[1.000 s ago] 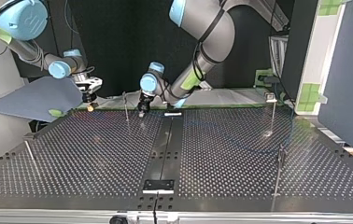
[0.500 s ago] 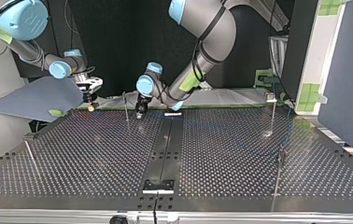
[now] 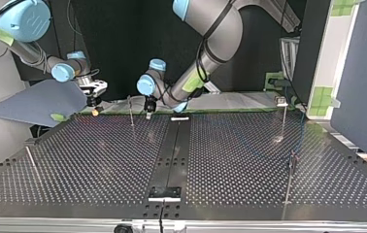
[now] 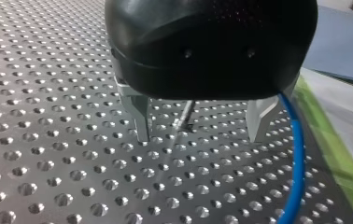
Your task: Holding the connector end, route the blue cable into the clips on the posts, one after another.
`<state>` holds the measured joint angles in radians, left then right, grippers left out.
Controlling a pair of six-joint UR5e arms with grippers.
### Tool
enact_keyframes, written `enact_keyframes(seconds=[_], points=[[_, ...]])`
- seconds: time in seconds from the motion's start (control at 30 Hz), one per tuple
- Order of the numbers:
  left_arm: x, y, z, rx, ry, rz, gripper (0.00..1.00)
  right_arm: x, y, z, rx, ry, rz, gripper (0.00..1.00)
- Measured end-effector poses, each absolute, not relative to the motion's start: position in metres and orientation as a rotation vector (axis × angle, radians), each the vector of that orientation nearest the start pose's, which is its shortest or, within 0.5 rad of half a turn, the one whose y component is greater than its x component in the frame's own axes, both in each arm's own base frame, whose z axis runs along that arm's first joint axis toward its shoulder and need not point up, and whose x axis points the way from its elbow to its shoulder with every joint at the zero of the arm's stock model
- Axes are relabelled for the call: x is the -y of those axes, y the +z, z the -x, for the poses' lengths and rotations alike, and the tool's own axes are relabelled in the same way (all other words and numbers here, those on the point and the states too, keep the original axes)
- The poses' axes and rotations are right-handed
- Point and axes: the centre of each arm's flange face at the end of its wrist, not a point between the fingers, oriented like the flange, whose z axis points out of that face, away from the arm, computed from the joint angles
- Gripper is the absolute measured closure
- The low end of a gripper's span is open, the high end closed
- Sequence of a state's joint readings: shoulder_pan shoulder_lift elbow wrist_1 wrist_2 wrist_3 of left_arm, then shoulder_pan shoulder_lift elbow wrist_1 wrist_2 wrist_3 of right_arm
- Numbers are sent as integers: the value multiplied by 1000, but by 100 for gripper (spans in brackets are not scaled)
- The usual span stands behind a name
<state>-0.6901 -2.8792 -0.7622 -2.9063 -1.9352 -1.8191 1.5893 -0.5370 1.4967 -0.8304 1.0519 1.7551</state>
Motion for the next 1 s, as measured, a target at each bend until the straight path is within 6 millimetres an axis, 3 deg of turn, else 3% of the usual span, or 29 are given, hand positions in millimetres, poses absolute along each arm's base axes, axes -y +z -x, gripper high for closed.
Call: enact_keyframes(seconds=[0.3, 0.7, 1.0], points=[[616, -23, -536, -1874, -295, -294, 0, 658, -53, -197, 1210, 1677, -1633, 100], [650, -31, -462, -1945, -276, -414, 0, 655, -66, -194, 1232, 1670, -1642, 100], [647, -23, -455, -1921, -320, -410, 0, 654, -69, -192, 1216, 1661, -1660, 100]])
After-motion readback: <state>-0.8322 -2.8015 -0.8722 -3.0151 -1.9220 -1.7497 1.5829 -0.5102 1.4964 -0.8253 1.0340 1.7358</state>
